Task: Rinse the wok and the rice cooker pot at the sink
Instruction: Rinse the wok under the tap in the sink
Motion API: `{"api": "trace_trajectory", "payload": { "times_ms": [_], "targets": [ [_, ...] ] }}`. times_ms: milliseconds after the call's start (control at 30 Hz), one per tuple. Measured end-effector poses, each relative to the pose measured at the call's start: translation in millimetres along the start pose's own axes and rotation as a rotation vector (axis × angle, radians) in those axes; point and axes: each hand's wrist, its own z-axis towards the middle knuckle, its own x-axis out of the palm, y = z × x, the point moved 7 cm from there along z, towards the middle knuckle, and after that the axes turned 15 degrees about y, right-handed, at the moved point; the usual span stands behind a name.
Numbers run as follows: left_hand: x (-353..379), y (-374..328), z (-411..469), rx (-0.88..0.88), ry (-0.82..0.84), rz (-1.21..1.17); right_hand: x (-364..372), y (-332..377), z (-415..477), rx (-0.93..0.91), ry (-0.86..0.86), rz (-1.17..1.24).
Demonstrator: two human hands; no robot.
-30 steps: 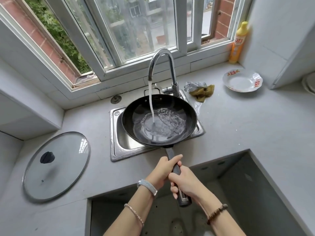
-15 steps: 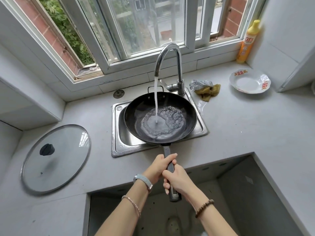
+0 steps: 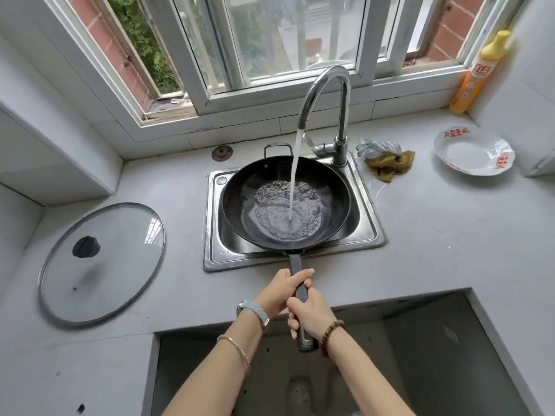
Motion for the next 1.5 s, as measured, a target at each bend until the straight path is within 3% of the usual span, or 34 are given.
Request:
{"api": "trace_trajectory", "payload": {
  "times_ms": [133,367,700,1033,1200,1500],
  "targets": [
    [-0.5,-1.6,0.9,-0.021,0.043,0.01,-4.6,-5.6,4.5,0.001,-0.007,0.052],
    [-1.1,0.6,0.9,-0.039,0.098,-0.041,2.0,-14.3,11.0,0.025,0.058,0.392],
    [-16.7,10.7,-9.8,0.01,0.107,-0.206,20.2,-22.1,29.7,0.125,-0.162,0.105],
    [5.2,-3.0,8.2,-0.035,-0.068,0.062,-6.5,-20.9,11.2,0.014,0.086,0.477],
    [10.5,-4.6,14.4,-0.048,-0.131,0.088,-15.5,-22.1,9.5,0.012,0.125,0.548],
    [-9.8,12.2,2.8,-0.032,-0.017,-0.111,5.2,-20.4,22.6,0.071,-0.052,0.25]
  ]
}}
